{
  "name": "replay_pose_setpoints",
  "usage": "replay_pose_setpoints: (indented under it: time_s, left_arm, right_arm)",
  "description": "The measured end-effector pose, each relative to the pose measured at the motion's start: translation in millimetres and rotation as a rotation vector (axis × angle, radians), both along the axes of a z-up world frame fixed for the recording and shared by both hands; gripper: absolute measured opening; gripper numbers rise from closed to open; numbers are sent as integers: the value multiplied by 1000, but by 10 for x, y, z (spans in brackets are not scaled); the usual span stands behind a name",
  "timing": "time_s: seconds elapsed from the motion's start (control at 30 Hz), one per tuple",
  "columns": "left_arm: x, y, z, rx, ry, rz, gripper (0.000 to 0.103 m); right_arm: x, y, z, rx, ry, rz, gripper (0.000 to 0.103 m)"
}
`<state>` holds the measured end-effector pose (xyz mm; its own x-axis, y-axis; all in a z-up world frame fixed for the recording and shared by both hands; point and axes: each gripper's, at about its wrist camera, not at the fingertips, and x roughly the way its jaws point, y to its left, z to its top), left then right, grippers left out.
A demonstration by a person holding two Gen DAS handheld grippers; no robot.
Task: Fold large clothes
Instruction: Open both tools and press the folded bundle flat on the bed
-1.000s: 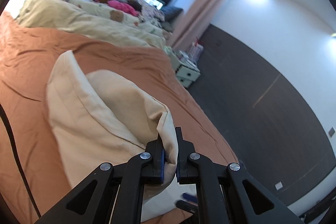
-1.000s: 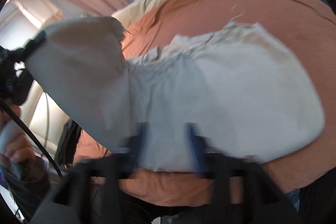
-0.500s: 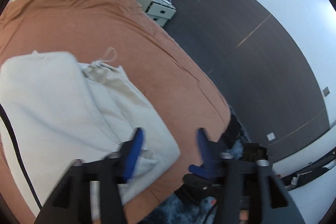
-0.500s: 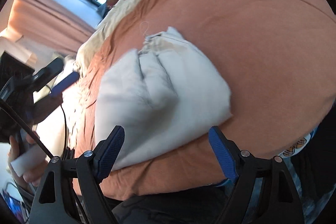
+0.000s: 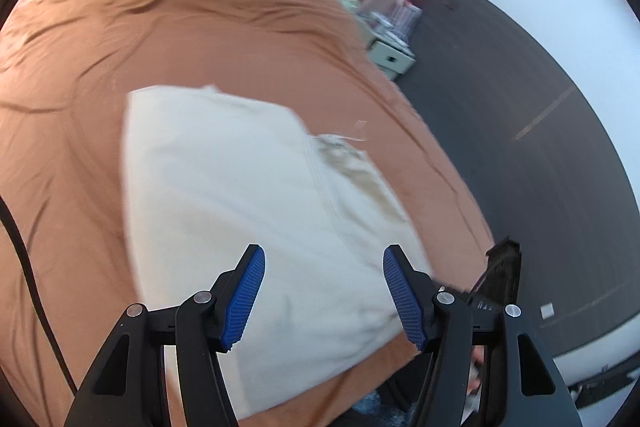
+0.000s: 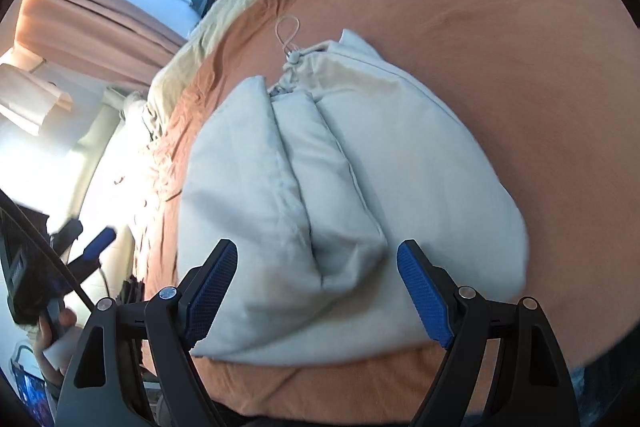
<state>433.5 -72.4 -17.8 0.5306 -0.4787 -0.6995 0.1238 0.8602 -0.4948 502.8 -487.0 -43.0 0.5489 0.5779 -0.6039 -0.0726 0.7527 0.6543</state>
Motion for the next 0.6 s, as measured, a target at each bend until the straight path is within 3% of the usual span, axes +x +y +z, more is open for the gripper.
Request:
replay_pose_setpoints:
  time_s: [0.3,0.47,0.6]
  left_arm:
    - [-113,696,-574,3,133,145,63]
    - [-91,843,-845,-15,187,170,63]
    - [-88,860,-1007,-20,221,173,63]
  right_arm:
    - [606,211,87,-62,41,157,81]
    - [1009,394,67,-87,99,282,81]
    - [1287,469,31,-96,126,306,81]
